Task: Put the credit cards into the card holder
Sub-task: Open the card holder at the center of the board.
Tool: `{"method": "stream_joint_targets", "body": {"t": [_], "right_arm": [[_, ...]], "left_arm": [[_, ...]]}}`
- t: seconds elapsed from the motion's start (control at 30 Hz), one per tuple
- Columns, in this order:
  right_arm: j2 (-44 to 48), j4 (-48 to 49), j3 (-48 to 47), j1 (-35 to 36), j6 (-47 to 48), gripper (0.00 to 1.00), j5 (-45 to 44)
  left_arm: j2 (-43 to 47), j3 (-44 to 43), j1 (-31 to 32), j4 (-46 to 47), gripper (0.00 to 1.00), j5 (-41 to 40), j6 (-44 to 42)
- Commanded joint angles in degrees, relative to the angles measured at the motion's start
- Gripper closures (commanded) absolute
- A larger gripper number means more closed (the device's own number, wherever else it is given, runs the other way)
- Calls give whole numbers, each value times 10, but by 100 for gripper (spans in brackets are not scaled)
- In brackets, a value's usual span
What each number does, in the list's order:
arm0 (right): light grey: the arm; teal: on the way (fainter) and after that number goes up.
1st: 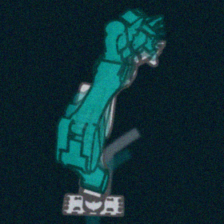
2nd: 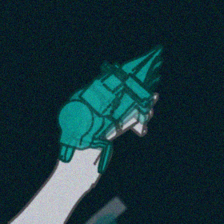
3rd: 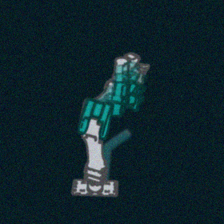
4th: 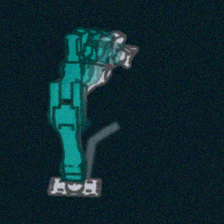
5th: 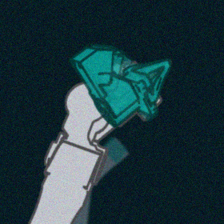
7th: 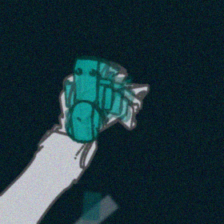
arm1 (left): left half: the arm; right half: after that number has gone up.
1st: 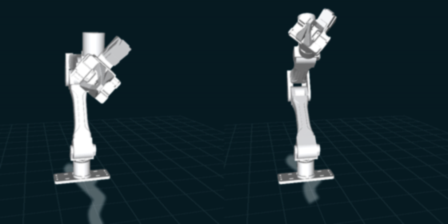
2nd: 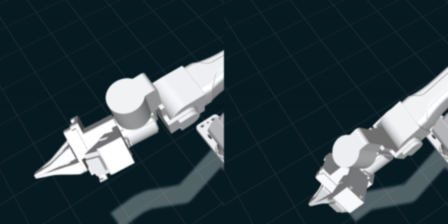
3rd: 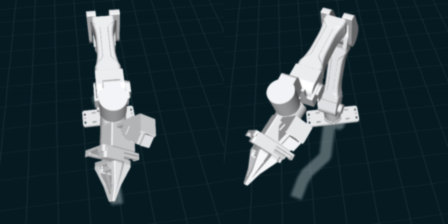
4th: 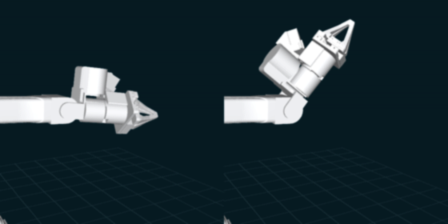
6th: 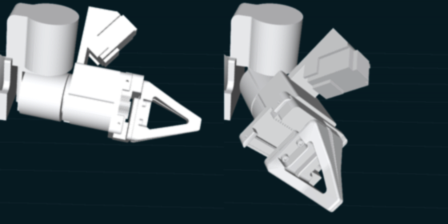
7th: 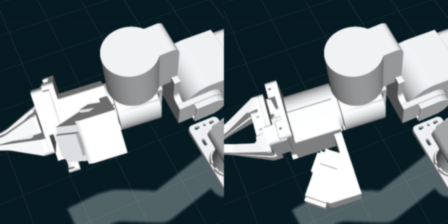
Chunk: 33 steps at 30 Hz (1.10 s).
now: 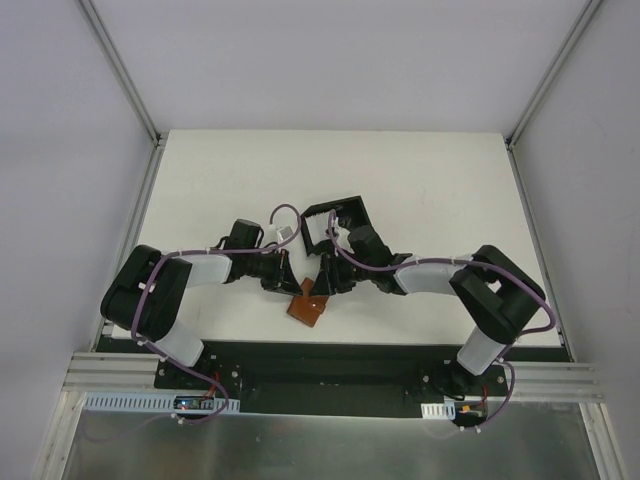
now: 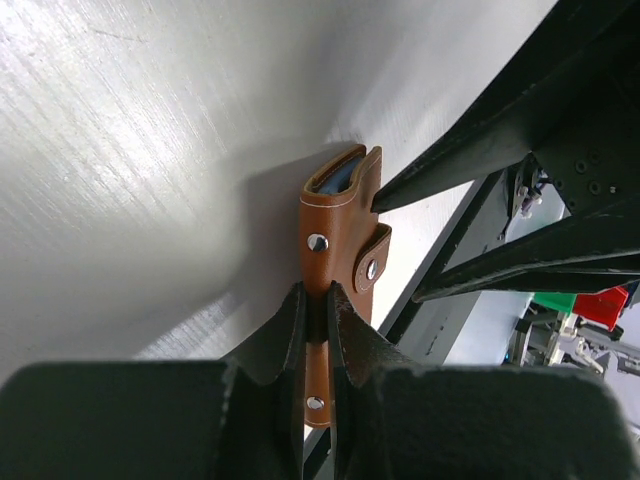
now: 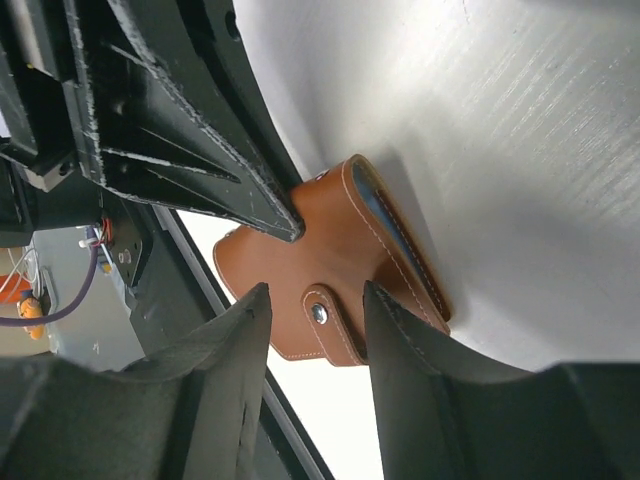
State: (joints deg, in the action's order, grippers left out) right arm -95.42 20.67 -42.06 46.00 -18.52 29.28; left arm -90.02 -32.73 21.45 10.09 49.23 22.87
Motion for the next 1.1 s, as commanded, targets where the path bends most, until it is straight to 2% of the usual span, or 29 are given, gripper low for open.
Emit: {"method": "stream_joint_targets", "body": {"t": [0.0,0.33,0.7,1.07], "right_arm": [[-17,16,-21,-5,20,56,32],[-15,-29,-7,-4,34,62,96],[-12,-68,-18,-7,75,58,62],[-34,-71,-56,-35,80,57,98]], "left_arm": [[-6,-13,6,-9,100,4,-27],[3,-19,6,-9,100,-32,-17],[0,-19,6,-9,100,1,-41],[5,-16,6,-10,100,-9,-44]]}}
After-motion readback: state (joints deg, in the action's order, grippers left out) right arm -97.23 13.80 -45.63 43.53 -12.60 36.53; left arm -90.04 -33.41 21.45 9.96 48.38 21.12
